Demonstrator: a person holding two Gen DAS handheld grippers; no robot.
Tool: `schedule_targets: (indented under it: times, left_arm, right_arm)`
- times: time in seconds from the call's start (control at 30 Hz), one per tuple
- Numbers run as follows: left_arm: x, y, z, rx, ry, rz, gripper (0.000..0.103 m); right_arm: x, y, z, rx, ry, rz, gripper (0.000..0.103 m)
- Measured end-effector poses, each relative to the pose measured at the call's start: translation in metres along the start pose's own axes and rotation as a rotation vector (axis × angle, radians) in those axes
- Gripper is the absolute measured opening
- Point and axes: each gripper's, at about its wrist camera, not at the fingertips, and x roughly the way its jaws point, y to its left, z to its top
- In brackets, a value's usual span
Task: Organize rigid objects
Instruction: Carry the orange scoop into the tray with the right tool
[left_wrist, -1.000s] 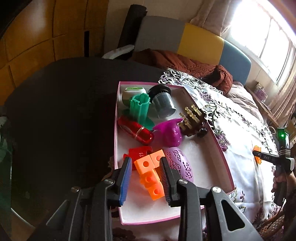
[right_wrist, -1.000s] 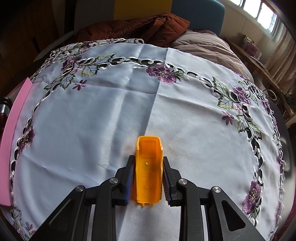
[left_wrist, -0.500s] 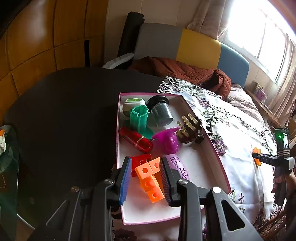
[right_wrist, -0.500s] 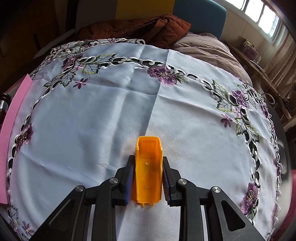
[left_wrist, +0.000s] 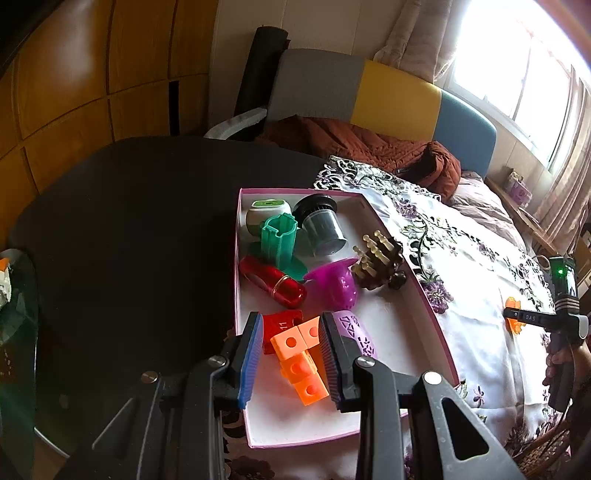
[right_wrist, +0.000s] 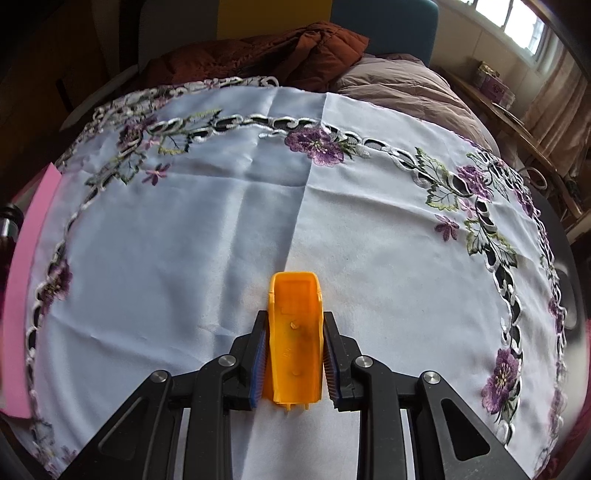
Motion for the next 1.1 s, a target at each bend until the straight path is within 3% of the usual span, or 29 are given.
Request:
schedule_targets:
  times: [0.2,0.37,0.57,0.77,0.9,1.1]
  left_arm:
    - [0.001,0.004,0.000,-0.010,0.002,0.000,0.031]
    - [0.000,0.007,0.000,-0.021,-0.006,0.005,0.031]
    - [0.000,0.013,0.001,-0.038,-0.011,0.020,0.031]
    - [0.000,0.016,0.001,-0.047,-0.013,0.025,0.031]
    - [0.002,0.019,0.001,-0.053,-0.011,0.027,0.031]
    - [0.006,0.026,-0.002,-0.068,0.001,0.033,0.031]
  right_arm:
    - [-0.025,0.018,-0.003,-0.016,-0.056,0.052,0.027]
    - [-0.053,0.054,-0.006,-0.066,-0.111,0.164,0.027]
    - [-0.092,0.128,-0.013,-0.207,-0.167,0.346,0.027]
    - [-0.109,0.202,-0.024,-0.336,-0.168,0.497,0.027]
    - [-0.097,0.240,-0.031,-0.403,-0.129,0.516,0.027]
    - [-0.058,0.273,-0.037,-0.422,-0.057,0.456,0.027]
